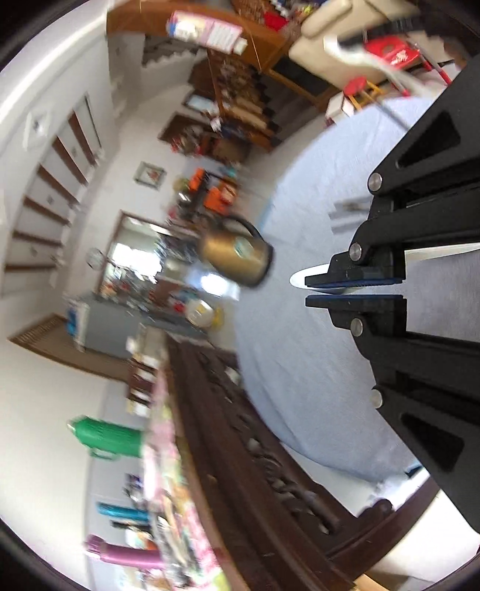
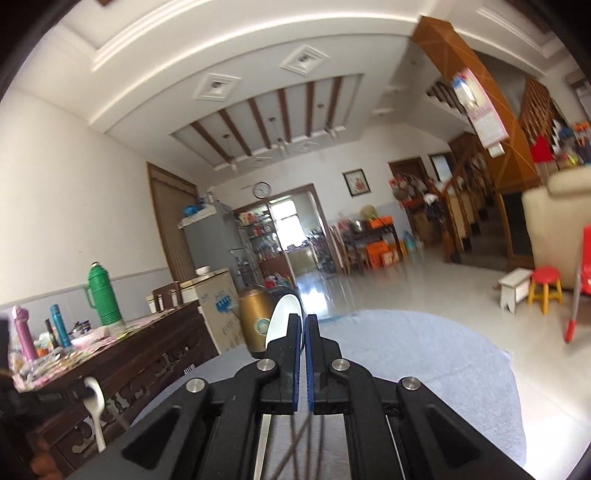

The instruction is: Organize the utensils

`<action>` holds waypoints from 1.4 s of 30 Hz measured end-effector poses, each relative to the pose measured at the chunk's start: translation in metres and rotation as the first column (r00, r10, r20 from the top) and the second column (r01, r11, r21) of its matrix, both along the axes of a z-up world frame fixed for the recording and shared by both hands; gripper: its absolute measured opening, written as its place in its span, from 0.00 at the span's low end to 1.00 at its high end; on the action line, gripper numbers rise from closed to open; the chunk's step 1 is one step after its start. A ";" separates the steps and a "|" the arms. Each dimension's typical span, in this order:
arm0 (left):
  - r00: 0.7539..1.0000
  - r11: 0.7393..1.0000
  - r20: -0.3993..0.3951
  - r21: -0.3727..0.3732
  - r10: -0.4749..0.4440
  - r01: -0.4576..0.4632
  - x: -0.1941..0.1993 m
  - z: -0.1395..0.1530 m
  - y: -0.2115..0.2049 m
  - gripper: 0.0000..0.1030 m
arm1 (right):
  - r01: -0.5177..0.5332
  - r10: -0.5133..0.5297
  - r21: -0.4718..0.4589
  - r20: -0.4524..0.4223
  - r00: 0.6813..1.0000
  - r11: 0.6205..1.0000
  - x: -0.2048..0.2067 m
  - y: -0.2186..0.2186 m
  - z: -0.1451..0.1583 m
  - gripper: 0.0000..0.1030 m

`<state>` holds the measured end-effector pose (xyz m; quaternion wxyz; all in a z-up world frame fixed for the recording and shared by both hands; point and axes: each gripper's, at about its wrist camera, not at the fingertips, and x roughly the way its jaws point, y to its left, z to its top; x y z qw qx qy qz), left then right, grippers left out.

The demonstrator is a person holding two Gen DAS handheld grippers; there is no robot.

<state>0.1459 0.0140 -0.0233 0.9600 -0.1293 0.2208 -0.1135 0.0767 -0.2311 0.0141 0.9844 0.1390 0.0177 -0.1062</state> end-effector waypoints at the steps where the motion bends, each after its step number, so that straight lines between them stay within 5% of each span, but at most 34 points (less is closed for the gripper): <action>1: 0.999 1.000 0.026 -0.009 -0.019 0.020 -0.006 0.006 -0.002 0.03 | -0.004 0.004 -0.012 0.001 1.000 1.000 0.002 0.007 -0.003 0.03; 5: 0.984 0.997 0.162 0.031 -0.073 0.068 -0.029 0.019 -0.023 0.03 | -0.012 0.010 -0.085 -0.015 1.000 0.996 0.011 0.034 -0.018 0.03; 14: 0.943 0.978 0.267 0.117 -0.199 0.174 -0.033 0.012 -0.068 0.03 | -0.002 -0.001 -0.180 -0.014 1.000 0.984 0.019 0.055 -0.043 0.03; 26: 0.949 0.963 0.195 0.160 -0.247 0.218 0.003 -0.026 -0.105 0.03 | -0.004 -0.003 -0.148 -0.049 0.999 0.989 0.018 0.038 -0.062 0.03; 42: 0.948 0.946 0.152 0.211 -0.281 0.247 -0.011 -0.048 -0.107 0.03 | -0.062 0.050 -0.131 -0.094 0.994 0.989 0.001 0.038 -0.079 0.03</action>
